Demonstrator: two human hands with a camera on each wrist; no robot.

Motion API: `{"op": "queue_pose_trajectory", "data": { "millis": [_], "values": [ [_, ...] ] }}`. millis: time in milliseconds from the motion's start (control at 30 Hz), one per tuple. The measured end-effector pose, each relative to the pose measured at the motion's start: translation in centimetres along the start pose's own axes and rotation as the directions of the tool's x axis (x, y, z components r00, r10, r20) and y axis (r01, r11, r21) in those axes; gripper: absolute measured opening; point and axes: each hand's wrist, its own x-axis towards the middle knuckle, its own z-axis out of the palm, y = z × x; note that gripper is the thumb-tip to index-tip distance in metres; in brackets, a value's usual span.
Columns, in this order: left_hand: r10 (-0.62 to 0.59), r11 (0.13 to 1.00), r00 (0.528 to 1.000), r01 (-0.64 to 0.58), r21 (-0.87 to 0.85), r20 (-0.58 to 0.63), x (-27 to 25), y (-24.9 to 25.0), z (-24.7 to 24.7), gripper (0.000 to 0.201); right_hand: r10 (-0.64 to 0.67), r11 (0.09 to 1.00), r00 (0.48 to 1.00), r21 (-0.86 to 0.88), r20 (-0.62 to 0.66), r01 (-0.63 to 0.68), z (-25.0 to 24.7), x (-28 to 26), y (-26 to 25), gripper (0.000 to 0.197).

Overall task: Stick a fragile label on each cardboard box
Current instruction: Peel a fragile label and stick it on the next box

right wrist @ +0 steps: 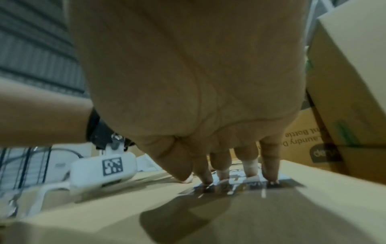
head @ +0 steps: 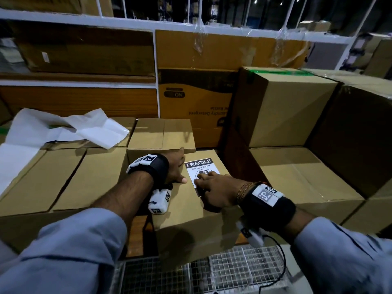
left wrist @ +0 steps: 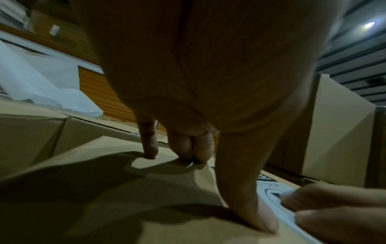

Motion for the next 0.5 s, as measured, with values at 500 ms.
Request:
{"op": "queue_pose_trajectory", "data": {
  "millis": [500],
  "values": [
    [0.007, 0.998, 1.000, -0.008, -0.067, -0.003, -0.1, -0.4, 0.2, 0.130, 0.029, 0.995, 0.999, -0.099, 0.014, -0.027, -1.3, 6.9, 0.7, 0.073]
  ]
}}
